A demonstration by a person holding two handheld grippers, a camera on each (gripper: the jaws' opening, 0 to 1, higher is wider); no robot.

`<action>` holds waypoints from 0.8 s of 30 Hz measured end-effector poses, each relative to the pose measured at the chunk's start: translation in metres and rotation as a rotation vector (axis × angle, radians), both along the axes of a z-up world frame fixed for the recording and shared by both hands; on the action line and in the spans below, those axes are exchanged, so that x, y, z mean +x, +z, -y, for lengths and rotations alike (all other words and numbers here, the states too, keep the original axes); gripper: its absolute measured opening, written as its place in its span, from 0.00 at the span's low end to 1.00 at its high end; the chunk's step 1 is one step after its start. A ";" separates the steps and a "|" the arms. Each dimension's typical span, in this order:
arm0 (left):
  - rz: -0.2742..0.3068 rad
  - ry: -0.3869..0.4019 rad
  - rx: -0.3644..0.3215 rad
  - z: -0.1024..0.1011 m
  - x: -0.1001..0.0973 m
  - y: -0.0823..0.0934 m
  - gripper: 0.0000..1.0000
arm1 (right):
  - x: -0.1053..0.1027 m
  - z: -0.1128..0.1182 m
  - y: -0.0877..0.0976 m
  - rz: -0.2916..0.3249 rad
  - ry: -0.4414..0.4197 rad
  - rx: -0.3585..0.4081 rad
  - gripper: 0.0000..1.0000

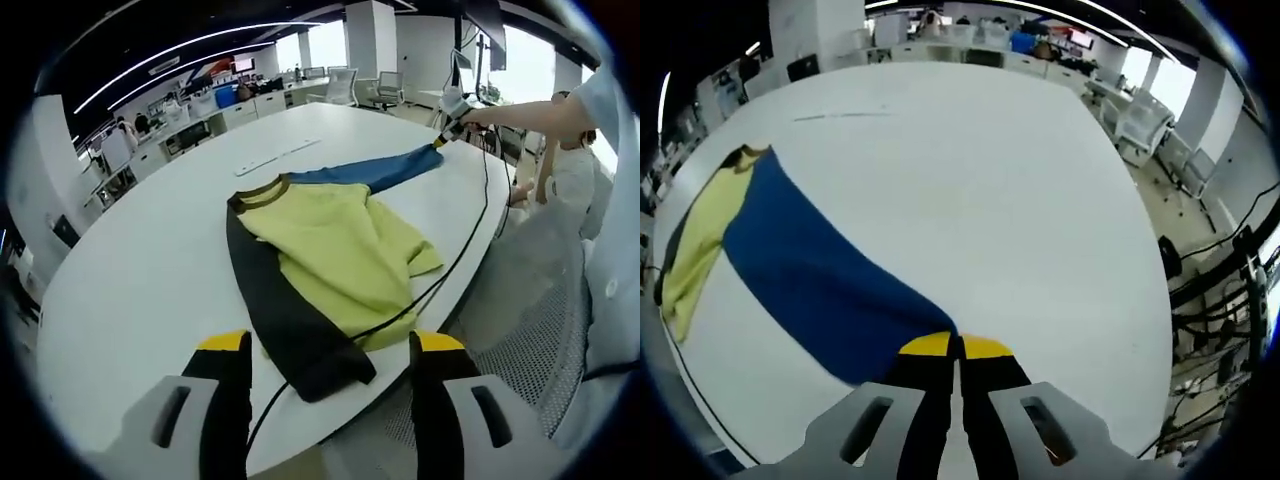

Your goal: Fold the garment on the visible template until the final outline fits inside the template.

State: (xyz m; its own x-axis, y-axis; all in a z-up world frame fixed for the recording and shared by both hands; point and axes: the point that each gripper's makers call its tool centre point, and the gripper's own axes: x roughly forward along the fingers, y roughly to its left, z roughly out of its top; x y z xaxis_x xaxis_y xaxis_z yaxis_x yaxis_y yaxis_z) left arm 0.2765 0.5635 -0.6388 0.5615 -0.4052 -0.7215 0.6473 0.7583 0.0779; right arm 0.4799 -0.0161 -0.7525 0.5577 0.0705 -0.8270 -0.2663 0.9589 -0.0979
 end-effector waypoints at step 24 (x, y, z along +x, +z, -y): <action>-0.033 0.061 0.009 -0.007 0.003 -0.010 0.61 | 0.047 0.010 -0.015 -0.005 0.040 -0.106 0.02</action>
